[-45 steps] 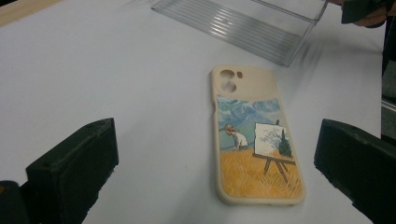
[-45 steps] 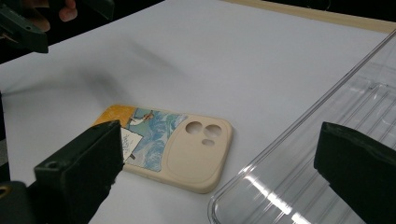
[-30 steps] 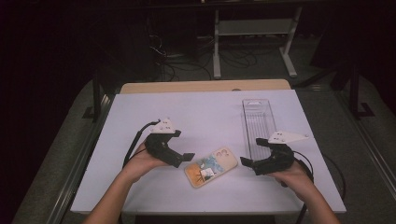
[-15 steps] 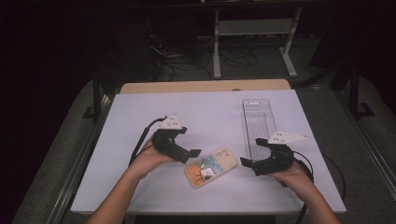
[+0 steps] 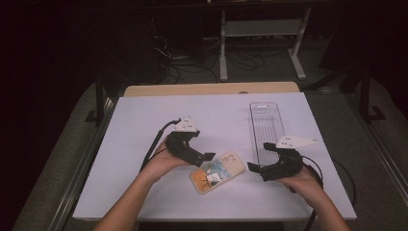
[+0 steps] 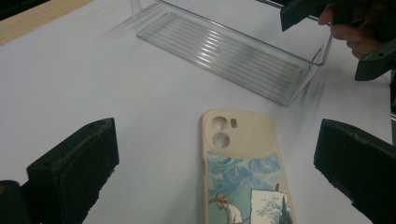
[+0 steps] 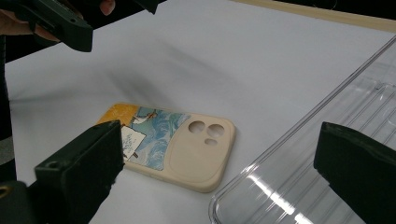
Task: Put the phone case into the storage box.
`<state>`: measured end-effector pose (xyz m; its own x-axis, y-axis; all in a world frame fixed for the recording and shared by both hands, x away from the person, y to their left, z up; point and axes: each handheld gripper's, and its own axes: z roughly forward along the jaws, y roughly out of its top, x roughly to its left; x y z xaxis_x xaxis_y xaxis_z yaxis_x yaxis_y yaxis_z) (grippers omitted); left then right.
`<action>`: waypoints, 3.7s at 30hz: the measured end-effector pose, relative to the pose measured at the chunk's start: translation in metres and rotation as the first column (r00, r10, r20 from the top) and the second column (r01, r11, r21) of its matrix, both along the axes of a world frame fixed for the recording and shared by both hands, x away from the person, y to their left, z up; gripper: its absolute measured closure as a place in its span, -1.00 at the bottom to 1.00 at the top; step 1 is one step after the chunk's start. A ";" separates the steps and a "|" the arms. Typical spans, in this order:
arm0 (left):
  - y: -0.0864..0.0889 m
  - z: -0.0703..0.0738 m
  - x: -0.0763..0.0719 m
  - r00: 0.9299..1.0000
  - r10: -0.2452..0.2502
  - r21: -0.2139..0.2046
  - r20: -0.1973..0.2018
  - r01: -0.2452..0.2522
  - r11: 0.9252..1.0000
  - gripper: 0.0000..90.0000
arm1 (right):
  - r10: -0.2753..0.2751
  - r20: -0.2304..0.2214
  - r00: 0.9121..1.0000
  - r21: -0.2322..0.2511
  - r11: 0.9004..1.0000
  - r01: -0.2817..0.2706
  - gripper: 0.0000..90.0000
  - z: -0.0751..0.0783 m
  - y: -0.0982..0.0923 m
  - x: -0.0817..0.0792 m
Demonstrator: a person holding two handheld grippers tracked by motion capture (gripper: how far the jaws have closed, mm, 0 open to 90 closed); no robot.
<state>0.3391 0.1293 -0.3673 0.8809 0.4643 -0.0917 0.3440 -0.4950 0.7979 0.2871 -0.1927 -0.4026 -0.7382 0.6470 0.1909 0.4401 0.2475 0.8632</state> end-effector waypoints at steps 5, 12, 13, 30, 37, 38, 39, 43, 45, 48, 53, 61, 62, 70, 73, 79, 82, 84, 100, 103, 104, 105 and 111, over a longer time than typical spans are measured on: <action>-0.009 -0.003 -0.001 1.000 -0.007 0.001 -0.013 0.007 1.000 -1.00 | 0.000 0.001 1.000 -0.001 1.000 0.000 -0.97 0.000 0.000 0.000; -0.016 -0.008 -0.003 1.000 -0.010 0.009 -0.017 0.011 1.000 -1.00 | -0.002 -0.001 1.000 0.002 1.000 0.002 -0.97 0.000 0.000 0.000; -0.016 -0.009 -0.003 1.000 -0.009 0.010 -0.020 0.009 1.000 -1.00 | -0.002 0.000 1.000 0.002 1.000 0.002 -0.97 0.000 0.000 0.000; -0.023 -0.031 -0.010 0.999 -0.011 0.055 -0.042 0.013 0.998 -1.00 | -0.002 0.000 1.000 -0.003 1.000 0.002 -0.97 0.000 0.001 -0.001; -0.026 -0.039 -0.014 0.999 -0.005 0.073 -0.051 0.009 0.997 -1.00 | -0.002 0.000 1.000 -0.002 1.000 0.002 -0.97 0.000 0.001 -0.001; -0.026 -0.041 -0.015 0.998 -0.005 0.073 -0.057 0.009 0.997 -1.00 | -0.002 0.000 1.000 -0.003 1.000 0.002 -0.97 0.000 0.000 -0.001; -0.026 -0.041 -0.014 0.998 -0.009 0.081 -0.055 0.013 0.997 -1.00 | -0.001 0.000 1.000 -0.002 1.000 0.001 -0.97 0.000 0.001 -0.001; -0.029 -0.045 -0.017 0.999 0.001 0.090 -0.054 0.004 0.996 -1.00 | -0.001 0.000 1.000 -0.003 1.000 0.001 -0.97 0.000 0.001 -0.001; -0.030 -0.047 -0.018 0.998 0.008 0.083 -0.058 -0.003 0.997 -1.00 | -0.002 0.000 1.000 -0.003 1.000 0.002 -0.97 0.000 0.001 -0.001; -0.029 -0.050 -0.018 0.999 0.011 0.104 -0.051 -0.006 0.995 -1.00 | -0.001 0.001 1.000 -0.004 1.000 0.001 -0.97 0.000 0.000 -0.001; -0.030 -0.055 -0.020 0.999 0.020 0.117 -0.044 -0.015 0.993 -1.00 | -0.001 0.001 1.000 -0.004 1.000 0.001 -0.97 0.000 0.000 -0.001; -0.033 -0.063 -0.023 0.999 0.029 0.144 -0.032 -0.024 0.989 -1.00 | 0.000 0.002 1.000 -0.005 1.000 0.000 -0.97 0.000 0.000 -0.001; -0.033 -0.065 -0.024 0.999 0.036 0.134 -0.036 -0.031 0.991 -1.00 | 0.000 0.002 1.000 -0.005 1.000 0.000 -0.97 0.000 0.000 -0.001; -0.036 -0.071 -0.026 0.999 0.024 0.159 -0.036 -0.018 0.987 -1.00 | 0.001 0.007 1.000 -0.005 1.000 -0.001 -0.97 0.000 0.000 -0.001; -0.038 -0.074 -0.028 0.999 0.021 0.162 -0.041 -0.014 0.987 -1.00 | 0.001 0.006 1.000 -0.004 1.000 -0.001 -0.97 0.000 0.000 -0.001; -0.042 -0.080 -0.030 0.999 0.025 0.167 -0.038 -0.018 0.986 -1.00 | 0.000 0.002 1.000 -0.005 1.000 0.000 -0.97 0.000 0.000 -0.001; -0.043 -0.082 -0.031 0.999 0.025 0.176 -0.039 -0.018 0.984 -1.00 | 0.000 0.002 1.000 -0.005 1.000 0.000 -0.97 0.000 0.000 -0.001; -0.044 -0.083 -0.031 0.999 0.018 0.186 -0.031 -0.012 0.982 -1.00 | 0.000 0.002 1.000 -0.005 1.000 0.000 -0.97 0.000 0.000 -0.001; -0.045 -0.086 -0.035 1.000 0.010 0.207 -0.017 -0.006 0.978 -0.86 | 0.000 0.002 1.000 -0.005 1.000 0.000 -0.97 0.000 0.000 -0.001; -0.045 -0.086 -0.036 1.000 0.003 0.208 -0.014 0.000 0.978 -0.82 | -0.002 0.000 1.000 -0.001 1.000 0.002 -0.97 0.000 0.001 -0.001; -0.045 -0.086 -0.036 1.000 -0.001 0.208 -0.009 0.003 0.978 -0.82 | -0.002 0.000 1.000 -0.002 1.000 0.002 -0.97 0.000 0.001 -0.001; -0.044 -0.086 -0.036 1.000 -0.001 0.206 -0.007 0.003 0.979 -0.82 | -0.002 -0.001 1.000 -0.001 1.000 0.002 -0.97 0.000 0.001 -0.001; -0.044 -0.086 -0.037 1.000 0.000 0.199 -0.009 0.002 0.980 -0.78 | -0.004 0.000 1.000 -0.004 1.000 0.004 -0.97 0.000 0.001 -0.001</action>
<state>0.3018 0.0853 -0.4535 0.8811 0.4729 -0.0056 0.3500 -0.6440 0.6802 0.2859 -0.1921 -0.4028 -0.7358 0.6505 0.1882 0.4412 0.2498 0.8619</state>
